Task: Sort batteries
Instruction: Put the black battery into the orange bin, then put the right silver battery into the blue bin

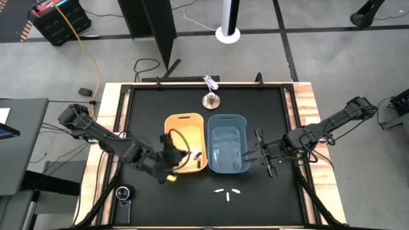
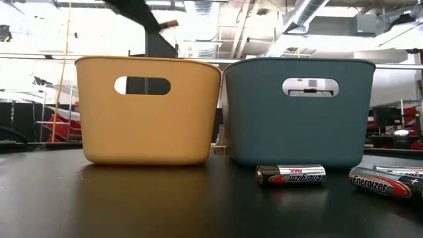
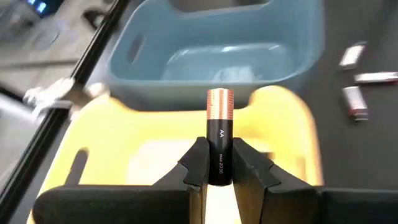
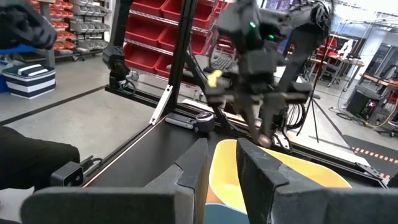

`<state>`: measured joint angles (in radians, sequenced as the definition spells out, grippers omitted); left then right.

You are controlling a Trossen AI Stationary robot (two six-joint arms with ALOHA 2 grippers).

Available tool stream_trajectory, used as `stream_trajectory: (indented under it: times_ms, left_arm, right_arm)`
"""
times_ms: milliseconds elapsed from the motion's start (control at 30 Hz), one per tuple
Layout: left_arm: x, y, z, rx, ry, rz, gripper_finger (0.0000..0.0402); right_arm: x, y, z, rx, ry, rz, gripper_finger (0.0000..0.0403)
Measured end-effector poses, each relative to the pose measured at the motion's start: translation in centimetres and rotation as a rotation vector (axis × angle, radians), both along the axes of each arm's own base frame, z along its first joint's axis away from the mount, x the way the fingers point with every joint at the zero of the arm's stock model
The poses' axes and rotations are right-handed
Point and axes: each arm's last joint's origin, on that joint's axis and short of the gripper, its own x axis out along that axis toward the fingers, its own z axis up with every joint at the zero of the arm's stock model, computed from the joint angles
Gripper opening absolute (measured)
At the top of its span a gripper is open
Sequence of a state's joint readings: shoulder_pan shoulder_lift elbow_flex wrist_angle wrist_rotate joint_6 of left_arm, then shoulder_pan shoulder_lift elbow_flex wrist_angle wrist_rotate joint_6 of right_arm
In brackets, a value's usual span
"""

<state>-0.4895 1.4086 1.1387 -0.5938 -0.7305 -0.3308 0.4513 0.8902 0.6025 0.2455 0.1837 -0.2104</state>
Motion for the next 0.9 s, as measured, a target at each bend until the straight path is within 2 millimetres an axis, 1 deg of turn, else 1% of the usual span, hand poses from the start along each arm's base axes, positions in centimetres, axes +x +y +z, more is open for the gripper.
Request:
stream_trajectory:
  times_ms: [67,233,300,400,567,667,767,900]
  left_arm:
    - [0.3,1.2,-0.7,-0.013,0.025,0.036,0.0044]
    - [0.8,3.7,-2.7,-0.086,0.083,0.088,0.0071]
    - [0.9,4.3,-3.2,-0.103,0.098,0.097,0.0082]
    - [1.0,4.5,-3.3,-0.112,0.096,0.106,0.0097]
    - [1.1,4.4,-3.2,-0.114,0.082,0.100,0.0127]
    - [1.1,3.8,-2.6,-0.116,0.067,0.076,0.0142]
    - [1.1,2.6,-1.1,-0.118,0.015,0.036,0.0145]
    - [0.9,0.5,1.0,-0.101,-0.078,-0.045,0.0138]
  right_arm:
    - [0.0,0.0,0.0,0.000,0.001,0.000,0.0103]
    - [0.0,0.0,0.0,-0.001,0.003,0.000,0.0103]
    - [0.0,0.0,0.0,-0.001,0.003,0.000,0.0103]
    - [0.0,0.0,0.0,-0.002,0.004,0.000,0.0103]
    - [0.0,0.0,-0.1,0.001,0.007,0.000,0.0103]
    - [0.0,0.0,-0.3,0.019,0.035,-0.002,0.0103]
    - [-0.1,0.1,-0.6,0.029,0.075,0.003,0.0103]
    - [-0.1,0.7,-0.9,0.064,0.099,0.023,0.0103]
